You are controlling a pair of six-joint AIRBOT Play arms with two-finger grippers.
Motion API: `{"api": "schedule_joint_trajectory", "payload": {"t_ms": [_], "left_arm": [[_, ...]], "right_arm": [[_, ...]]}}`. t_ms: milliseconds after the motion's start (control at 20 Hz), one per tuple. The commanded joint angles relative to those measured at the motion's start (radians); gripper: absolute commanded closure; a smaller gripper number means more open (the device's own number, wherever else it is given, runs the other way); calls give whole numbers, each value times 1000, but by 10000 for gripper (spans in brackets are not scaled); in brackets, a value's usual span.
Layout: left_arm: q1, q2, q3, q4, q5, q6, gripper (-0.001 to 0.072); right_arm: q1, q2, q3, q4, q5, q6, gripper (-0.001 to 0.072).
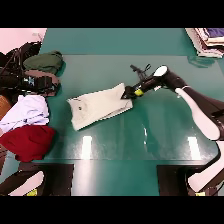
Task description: Fold the shirts.
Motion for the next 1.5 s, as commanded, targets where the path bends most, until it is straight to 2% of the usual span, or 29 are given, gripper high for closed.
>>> {"api": "schedule_joint_trajectory", "payload": {"t_ms": [0, 150, 300, 500, 650, 800, 950, 1100, 1150, 1200, 1250, 1300, 1450], "left_arm": [[0, 1, 0, 0, -26, 2, 679], [-33, 1, 0, 5, 21, 8, 678], [-143, 0, 0, 5, 137, 6, 678], [-282, 0, 0, 5, 302, 6, 678], [-330, -1, 0, 5, 354, 3, 679], [-335, -1, 0, 5, 358, -2, 678], [-335, -1, 0, 5, 357, -2, 678], [-335, -1, 0, 5, 353, -2, 678], [-335, -1, 0, 5, 344, -2, 678], [-335, 0, 0, 5, 330, -1, 678], [-335, 0, 0, 13, 315, 0, 677], [-335, -1, 0, 27, 305, 0, 677], [-335, -1, 0, 35, 279, -1, 677]], "right_arm": [[-135, 156, -75, -144, -88, 55, 695], [-383, 337, -206, -164, -119, 55, 695], [-697, 491, -330, -163, -140, 55, 695], [-1087, 632, -490, -160, -222, 64, 695], [-1303, 707, -607, -160, -267, 75, 695], [-1423, 770, -723, -160, -325, 113, 695], [-1449, 819, -811, -165, -343, 118, 695], [-1425, 850, -823, -284, -294, 118, 693], [-1420, 855, -806, -373, -253, 119, 671], [-1421, 853, -787, -452, -214, 119, 458], [-1421, 853, -768, -521, -179, 119, 177], [-1422, 852, -748, -576, -145, 119, 101], [-1445, 852, -645, -684, -35, 159, 116]]}}
